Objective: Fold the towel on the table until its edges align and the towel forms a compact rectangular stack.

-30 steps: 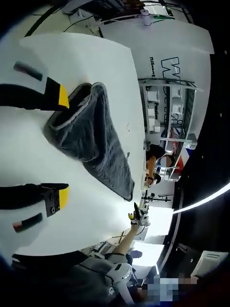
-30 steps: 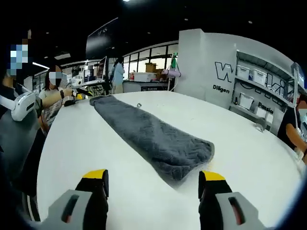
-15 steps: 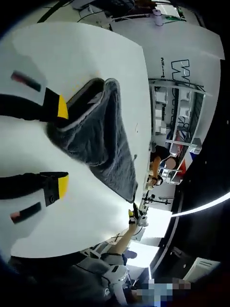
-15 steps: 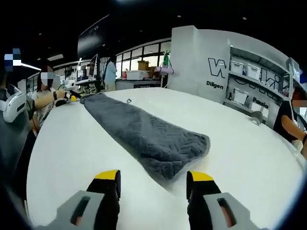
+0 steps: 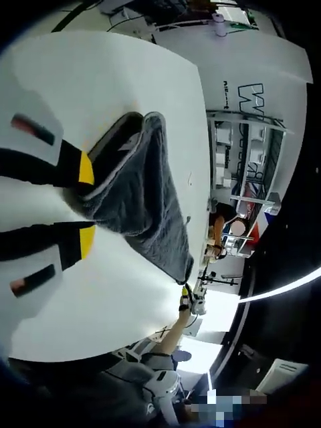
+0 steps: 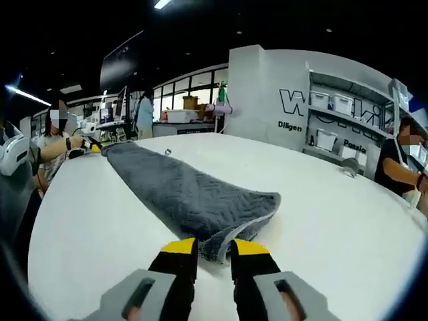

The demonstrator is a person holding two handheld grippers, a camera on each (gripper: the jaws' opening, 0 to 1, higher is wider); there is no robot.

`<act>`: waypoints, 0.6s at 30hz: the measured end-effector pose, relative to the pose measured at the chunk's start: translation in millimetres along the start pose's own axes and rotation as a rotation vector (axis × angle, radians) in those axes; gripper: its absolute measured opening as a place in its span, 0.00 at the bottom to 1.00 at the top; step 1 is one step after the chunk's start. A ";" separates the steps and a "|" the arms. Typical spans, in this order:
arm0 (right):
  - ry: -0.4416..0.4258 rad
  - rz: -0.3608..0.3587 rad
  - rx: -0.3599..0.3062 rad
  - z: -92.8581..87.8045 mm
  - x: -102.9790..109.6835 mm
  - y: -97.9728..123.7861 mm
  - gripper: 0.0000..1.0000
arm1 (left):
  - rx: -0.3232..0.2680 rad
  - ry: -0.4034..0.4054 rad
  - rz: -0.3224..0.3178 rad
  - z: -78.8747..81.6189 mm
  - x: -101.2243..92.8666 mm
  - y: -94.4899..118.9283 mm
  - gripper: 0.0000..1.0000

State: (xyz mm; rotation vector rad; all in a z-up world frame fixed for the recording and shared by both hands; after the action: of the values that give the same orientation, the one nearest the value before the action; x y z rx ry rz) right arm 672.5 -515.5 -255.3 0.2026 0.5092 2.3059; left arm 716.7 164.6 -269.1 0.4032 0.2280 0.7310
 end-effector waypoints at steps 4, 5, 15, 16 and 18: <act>0.020 -0.014 0.017 -2.5 -1.5 2.2 0.03 | 0.002 -0.009 0.016 -0.4 1.9 0.1 0.10; 0.022 -0.019 0.016 -2.1 -2.5 3.6 0.03 | 0.000 -0.024 0.022 -0.6 4.4 0.5 0.08; 0.041 -0.069 -0.010 4.3 -9.9 23.2 0.02 | -0.028 -0.049 0.055 5.0 22.6 12.9 0.06; 0.043 -0.079 -0.017 5.2 -11.0 25.5 0.02 | -0.034 -0.045 0.061 6.4 25.3 15.3 0.06; 0.038 -0.100 -0.037 7.1 -14.6 30.8 0.02 | -0.045 -0.043 0.080 8.9 29.9 20.7 0.06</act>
State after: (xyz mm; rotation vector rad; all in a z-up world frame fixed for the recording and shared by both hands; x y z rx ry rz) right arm 664.9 -543.4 -235.8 0.1123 0.4846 2.2231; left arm 728.9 196.5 -254.1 0.3870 0.1553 0.8035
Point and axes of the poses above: the point that each gripper's makers call its tool centre point, and the gripper's own axes: y roughly backward along the fingers, x roughly to its left, z roughly out of its top, the point moved 3 cm from there along y, roughly backward along the fingers, and after that the axes turned 9 degrees about z, right-handed, at the moved point
